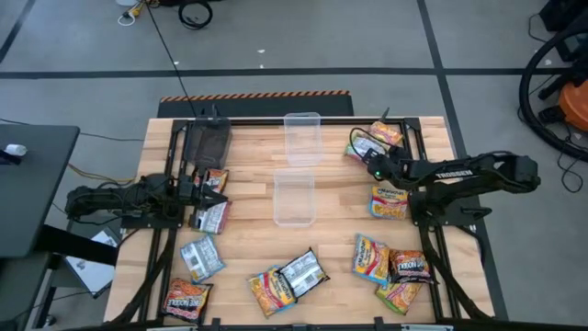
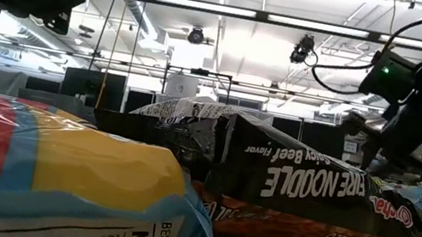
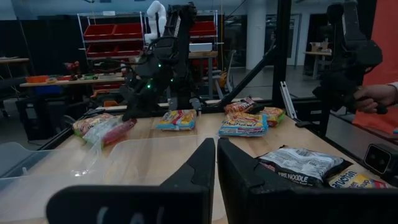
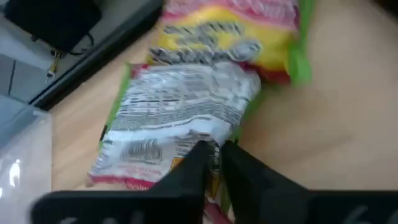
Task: Sort Maruchan noodles
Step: Put the green noodle pack into the bottom transparent bin
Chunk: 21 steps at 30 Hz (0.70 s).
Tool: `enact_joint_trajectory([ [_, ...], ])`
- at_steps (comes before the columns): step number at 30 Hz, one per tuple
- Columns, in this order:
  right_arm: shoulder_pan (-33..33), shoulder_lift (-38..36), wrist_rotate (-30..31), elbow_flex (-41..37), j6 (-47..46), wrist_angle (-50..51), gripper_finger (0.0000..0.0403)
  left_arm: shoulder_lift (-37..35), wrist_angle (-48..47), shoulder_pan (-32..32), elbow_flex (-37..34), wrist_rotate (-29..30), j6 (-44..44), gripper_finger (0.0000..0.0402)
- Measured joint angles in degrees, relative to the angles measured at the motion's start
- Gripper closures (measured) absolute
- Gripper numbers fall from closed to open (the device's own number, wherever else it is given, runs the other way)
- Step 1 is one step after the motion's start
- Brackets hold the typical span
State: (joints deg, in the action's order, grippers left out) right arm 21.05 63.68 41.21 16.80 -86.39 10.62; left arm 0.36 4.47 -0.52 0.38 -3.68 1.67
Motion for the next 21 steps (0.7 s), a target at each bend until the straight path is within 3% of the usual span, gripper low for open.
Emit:
enact_joint_trajectory([
  [2, -1.35, -0.61, 2.00, 1.13, 6.47, -0.55, 0.0391, 0.00, 0.01, 0.00, -0.01, 0.00, 0.02, 0.0377],
  [10, -9.58, -0.45, 4.54, 15.56, 45.82, 0.71, 0.0397, 0.00, 0.00, -0.02, 0.00, 0.00, 0.02, 0.0377],
  [21, -25.04, 10.25, 3.63, 39.05, 91.84, 11.79, 0.0399, 0.00, 0.00, 0.00, 0.00, 0.02, 0.00, 0.0377],
])
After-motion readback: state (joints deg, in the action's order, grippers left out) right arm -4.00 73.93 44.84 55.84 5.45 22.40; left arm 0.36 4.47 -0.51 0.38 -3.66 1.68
